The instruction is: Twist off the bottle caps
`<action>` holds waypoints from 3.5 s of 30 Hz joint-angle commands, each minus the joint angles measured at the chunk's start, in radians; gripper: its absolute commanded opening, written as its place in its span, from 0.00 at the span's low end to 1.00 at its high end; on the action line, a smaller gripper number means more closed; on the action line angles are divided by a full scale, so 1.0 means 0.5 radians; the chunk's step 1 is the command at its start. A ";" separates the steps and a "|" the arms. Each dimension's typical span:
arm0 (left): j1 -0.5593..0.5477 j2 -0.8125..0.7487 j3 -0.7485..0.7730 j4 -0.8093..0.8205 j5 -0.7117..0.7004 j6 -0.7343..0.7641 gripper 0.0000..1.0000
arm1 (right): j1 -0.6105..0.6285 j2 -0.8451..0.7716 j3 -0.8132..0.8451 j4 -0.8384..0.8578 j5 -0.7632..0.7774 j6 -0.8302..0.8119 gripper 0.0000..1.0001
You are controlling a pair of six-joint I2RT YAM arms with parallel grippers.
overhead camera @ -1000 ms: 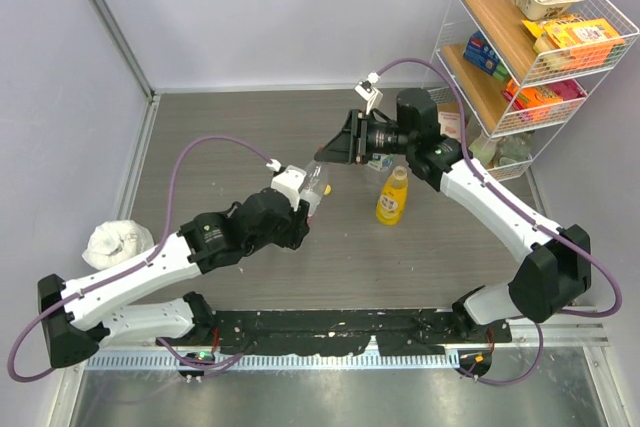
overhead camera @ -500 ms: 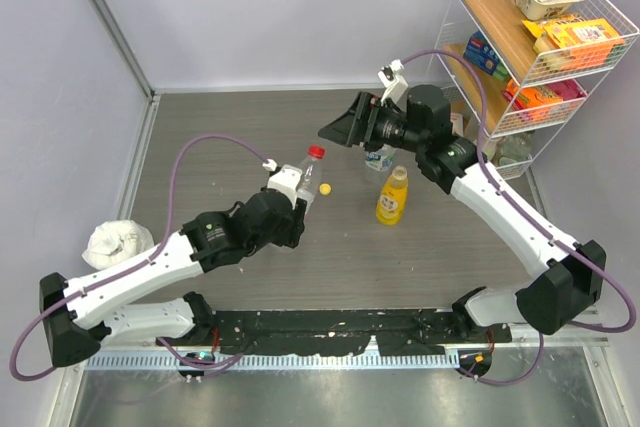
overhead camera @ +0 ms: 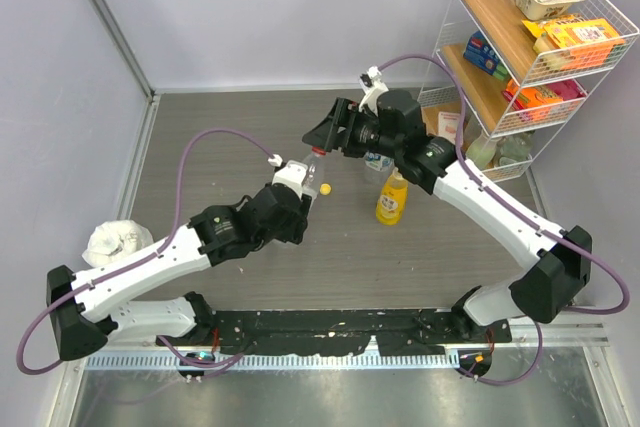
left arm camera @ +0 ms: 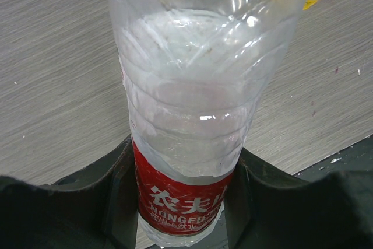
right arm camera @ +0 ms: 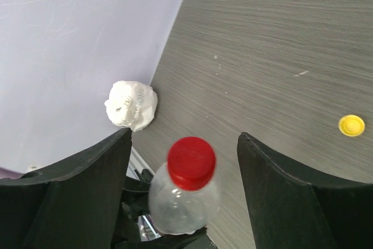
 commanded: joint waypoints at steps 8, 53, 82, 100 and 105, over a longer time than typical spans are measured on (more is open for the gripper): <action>0.006 0.000 0.131 -0.019 -0.054 -0.001 0.21 | 0.010 -0.014 0.034 0.043 0.091 0.052 0.36; 0.006 -0.579 0.063 0.426 1.235 0.167 0.08 | -0.116 -0.225 -0.291 1.675 -1.612 0.344 0.01; 0.003 -0.343 0.128 -0.037 0.432 0.134 0.00 | -0.211 -0.305 0.113 0.280 -0.438 -0.263 0.99; 0.006 0.206 0.431 -0.326 -0.063 0.002 0.00 | 0.013 -0.097 0.172 -0.095 0.241 -0.147 0.94; 0.003 0.221 0.437 -0.304 -0.060 -0.001 0.00 | 0.062 -0.020 0.218 -0.150 0.265 -0.141 0.82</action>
